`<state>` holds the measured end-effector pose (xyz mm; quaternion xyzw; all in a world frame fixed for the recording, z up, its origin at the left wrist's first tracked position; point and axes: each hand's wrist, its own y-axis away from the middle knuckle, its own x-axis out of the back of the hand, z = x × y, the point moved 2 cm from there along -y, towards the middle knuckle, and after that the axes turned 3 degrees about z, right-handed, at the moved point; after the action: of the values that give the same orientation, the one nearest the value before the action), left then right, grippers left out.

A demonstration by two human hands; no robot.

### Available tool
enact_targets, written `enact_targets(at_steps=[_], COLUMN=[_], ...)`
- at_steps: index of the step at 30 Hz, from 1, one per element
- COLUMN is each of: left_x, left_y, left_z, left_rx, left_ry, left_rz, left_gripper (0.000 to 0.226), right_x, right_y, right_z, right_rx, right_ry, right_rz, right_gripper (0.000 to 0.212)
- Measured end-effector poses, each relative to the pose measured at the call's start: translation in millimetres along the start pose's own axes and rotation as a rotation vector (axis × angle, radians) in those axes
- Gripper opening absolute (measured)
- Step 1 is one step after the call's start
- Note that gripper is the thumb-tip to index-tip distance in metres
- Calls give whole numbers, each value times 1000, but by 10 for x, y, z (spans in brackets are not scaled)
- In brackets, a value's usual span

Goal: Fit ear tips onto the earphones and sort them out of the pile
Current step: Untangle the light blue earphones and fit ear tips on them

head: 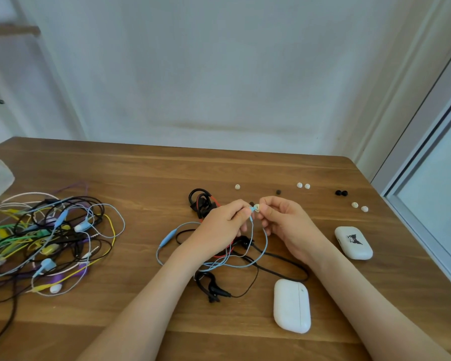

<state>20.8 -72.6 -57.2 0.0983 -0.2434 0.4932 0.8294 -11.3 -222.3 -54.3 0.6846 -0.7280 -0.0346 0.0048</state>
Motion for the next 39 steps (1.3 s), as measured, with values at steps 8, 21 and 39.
enact_targets(at_steps=[8,21,39], left_x=[6,-4,-116], left_y=[-5,-12,-5], left_z=[17,49,37], left_rx=[13,-30,-70], left_ry=[-40,-227,-277], left_rz=[-16,-48,3], left_gripper=[23,24,22], right_x=[9,12,-52], right_y=[-16,16,81], right_z=[24,70,69], right_rx=[12,43,141], right_ry=[59,110,330], right_rz=[-6,22,203], right_gripper=[21,19,18])
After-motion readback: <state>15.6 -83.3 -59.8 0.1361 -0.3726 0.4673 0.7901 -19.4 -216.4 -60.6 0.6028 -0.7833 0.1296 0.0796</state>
